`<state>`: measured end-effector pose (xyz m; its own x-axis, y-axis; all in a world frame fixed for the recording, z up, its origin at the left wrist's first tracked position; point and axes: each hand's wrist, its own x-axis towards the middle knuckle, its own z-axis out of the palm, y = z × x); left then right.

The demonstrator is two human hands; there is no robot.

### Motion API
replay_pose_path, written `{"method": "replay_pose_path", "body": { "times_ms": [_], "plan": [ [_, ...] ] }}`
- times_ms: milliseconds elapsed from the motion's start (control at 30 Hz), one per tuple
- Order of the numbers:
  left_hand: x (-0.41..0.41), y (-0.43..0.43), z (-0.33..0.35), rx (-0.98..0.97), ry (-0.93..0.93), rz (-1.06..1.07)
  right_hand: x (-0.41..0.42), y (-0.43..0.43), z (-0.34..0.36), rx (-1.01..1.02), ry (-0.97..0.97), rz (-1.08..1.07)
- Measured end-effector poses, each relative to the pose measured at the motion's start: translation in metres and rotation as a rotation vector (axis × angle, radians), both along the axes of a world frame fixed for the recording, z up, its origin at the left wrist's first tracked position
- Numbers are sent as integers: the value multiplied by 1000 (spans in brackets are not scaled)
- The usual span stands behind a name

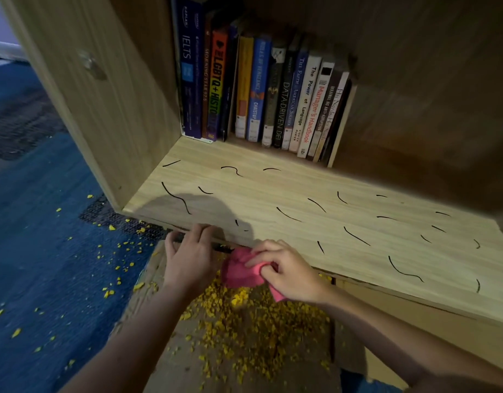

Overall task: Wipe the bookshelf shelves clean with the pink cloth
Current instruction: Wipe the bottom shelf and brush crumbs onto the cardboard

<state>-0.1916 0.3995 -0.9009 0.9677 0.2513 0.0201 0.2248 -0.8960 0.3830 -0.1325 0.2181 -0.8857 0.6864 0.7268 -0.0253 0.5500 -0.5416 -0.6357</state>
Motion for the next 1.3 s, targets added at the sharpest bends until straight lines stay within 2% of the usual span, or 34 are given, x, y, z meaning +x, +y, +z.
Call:
{"method": "replay_pose_path", "body": {
  "times_ms": [200, 267, 367, 500, 600, 667, 767, 833, 967, 1067, 1233, 1300],
  "plan": [
    [-15, -6, 1, 36, 125, -63, -10, -7, 11, 157, -138, -181],
    [-16, -8, 2, 53, 167, -94, -8, -10, 14, 120, -188, -224],
    [-17, -7, 5, 57, 221, -111, -8, -15, 9, -42, -131, -173],
    [-17, -6, 11, 81, 284, -146, -15, -19, 4, 3, -165, -214],
    [-17, -8, 16, 89, 323, -165, -14, -20, 6, -79, -140, -176],
    [-16, -9, 20, 105, 341, -175, -14, -19, 8, -6, -149, -204],
    [-16, -12, 26, 127, 368, -198, -14, -16, 9, -49, -143, -147],
    [-16, -15, 29, 153, 381, -216, -11, -14, 6, 3, -145, -155],
    [-13, -20, 35, 200, 438, -271, 2, -9, 9, 82, -101, -243],
    [0, -19, 40, 158, 437, -248, 14, -1, 11, 160, -87, -350],
    [21, -8, 49, 182, 456, -230, 15, 4, 7, 9, -38, -281],
    [32, -4, 51, 138, 427, -178, 9, 4, 5, 18, -27, -253]
  ]
}}
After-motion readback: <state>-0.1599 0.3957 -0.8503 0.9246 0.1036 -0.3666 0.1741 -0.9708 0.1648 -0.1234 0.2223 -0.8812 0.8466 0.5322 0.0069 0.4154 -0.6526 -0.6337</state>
